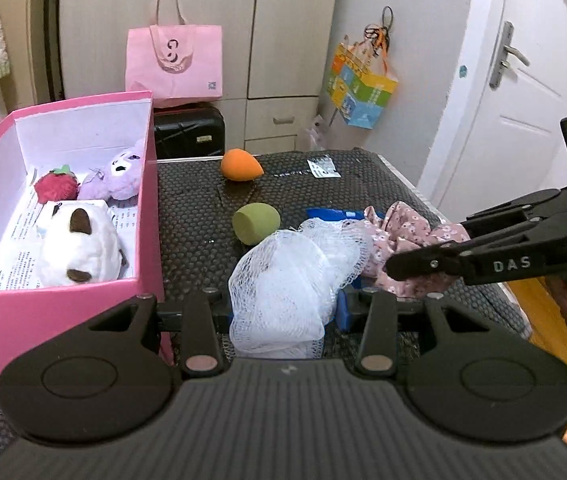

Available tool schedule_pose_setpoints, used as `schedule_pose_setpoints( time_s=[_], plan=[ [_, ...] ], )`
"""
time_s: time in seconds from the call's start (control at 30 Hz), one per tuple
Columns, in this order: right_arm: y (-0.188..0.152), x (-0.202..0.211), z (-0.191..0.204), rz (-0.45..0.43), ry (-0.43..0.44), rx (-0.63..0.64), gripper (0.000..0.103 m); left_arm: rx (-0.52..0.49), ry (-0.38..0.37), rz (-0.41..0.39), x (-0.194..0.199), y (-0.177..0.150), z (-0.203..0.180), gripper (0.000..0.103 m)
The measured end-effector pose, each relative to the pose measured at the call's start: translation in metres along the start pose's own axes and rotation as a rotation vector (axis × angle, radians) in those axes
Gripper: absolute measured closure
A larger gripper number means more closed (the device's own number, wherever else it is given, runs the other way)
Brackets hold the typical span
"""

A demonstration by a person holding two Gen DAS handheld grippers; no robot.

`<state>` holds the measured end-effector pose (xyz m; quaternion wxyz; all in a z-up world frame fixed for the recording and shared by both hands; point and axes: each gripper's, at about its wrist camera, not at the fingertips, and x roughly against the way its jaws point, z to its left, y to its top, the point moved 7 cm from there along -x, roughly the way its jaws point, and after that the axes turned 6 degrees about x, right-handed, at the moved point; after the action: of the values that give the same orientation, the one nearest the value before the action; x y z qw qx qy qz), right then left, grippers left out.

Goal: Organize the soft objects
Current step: 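Lift and carry the mesh puff in the left tool while the right tool carries the scrunchie over the box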

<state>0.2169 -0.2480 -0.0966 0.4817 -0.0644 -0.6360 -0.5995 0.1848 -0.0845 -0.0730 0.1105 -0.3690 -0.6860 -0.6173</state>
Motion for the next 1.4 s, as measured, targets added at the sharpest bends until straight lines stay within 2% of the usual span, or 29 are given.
schedule_pose_setpoints(
  time_s=[0.53, 0.9, 1.03, 1.4],
  plan=[
    [-0.001, 0.038, 0.053, 0.079, 0.063, 0.052, 0.081, -0.044, -0.005, 0.131, 0.052, 0.005, 0.037, 0.062],
    [0.015, 0.048, 0.115, 0.092, 0.198, 0.104, 0.081, 0.008, -0.031, 0.244, 0.093, 0.002, 0.060, 0.062],
    [0.024, 0.046, 0.141, 0.104, 0.244, 0.145, 0.080, 0.020, -0.046, 0.241, 0.108, 0.003, 0.067, 0.062],
    [0.056, 0.036, 0.187, 0.087, 0.315, 0.230, 0.079, -0.002, -0.004, 0.128, 0.149, 0.028, 0.095, 0.062]
  ],
)
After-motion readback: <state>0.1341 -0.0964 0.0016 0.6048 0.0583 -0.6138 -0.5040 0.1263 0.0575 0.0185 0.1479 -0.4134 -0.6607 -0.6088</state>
